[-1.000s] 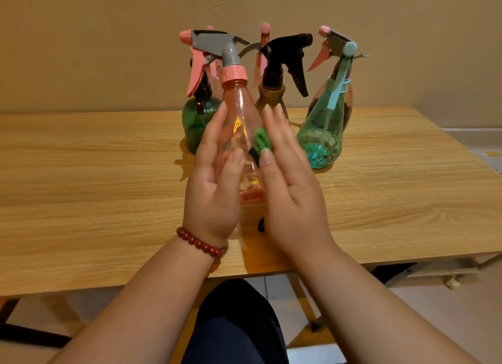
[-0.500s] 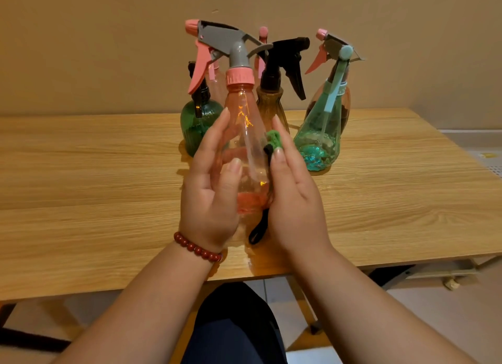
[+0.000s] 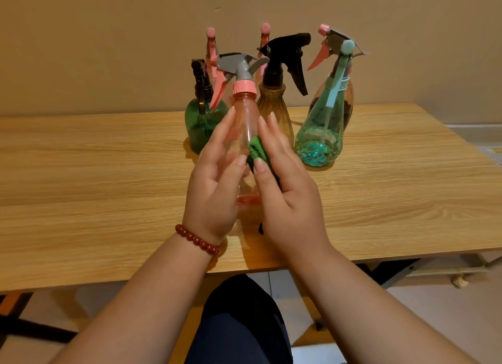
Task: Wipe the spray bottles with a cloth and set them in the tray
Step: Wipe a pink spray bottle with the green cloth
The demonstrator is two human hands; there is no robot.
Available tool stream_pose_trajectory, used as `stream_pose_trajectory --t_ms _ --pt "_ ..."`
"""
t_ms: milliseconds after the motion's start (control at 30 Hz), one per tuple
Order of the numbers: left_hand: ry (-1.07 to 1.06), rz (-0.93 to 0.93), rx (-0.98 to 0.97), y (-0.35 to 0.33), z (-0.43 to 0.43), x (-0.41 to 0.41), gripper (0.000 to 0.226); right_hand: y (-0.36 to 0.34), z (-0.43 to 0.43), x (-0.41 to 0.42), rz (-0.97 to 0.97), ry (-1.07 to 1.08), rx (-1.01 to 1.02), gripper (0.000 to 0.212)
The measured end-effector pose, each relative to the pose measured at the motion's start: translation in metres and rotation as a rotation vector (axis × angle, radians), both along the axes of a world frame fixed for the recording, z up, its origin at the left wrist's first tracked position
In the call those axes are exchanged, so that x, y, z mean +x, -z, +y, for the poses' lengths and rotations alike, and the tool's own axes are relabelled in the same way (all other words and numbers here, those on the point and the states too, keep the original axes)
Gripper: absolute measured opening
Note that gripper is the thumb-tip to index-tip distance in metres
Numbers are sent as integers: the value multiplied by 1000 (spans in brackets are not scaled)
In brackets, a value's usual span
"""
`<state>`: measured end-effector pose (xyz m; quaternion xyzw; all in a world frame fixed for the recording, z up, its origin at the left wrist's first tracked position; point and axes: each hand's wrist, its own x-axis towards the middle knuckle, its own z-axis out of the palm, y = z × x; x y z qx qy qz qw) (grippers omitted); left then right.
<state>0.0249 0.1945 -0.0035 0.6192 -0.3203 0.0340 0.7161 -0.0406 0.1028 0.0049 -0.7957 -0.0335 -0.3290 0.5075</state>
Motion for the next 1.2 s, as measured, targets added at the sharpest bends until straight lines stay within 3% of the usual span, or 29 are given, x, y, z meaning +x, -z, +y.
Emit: stream_pose_trajectory --t_ms 200,433,600,733,900,1200 --pt "47 78 -61 -3 4 -4 52 -15 -13 13 33 -27 25 46" --pt "-54 147 -121 2 18 -4 44 19 19 -11 17 -64 -106 49" --pt "-42 117 -95 3 17 -6 44 3 14 2 46 -49 -56 46" --pt "-33 66 -8 8 13 -5 49 -10 -4 15 83 -108 102 45" --pt "-99 56 93 6 11 -1 50 14 7 1 86 -65 16 48" --pt "-49 -25 72 6 12 -9 50 -18 -11 15 170 -31 192 46"
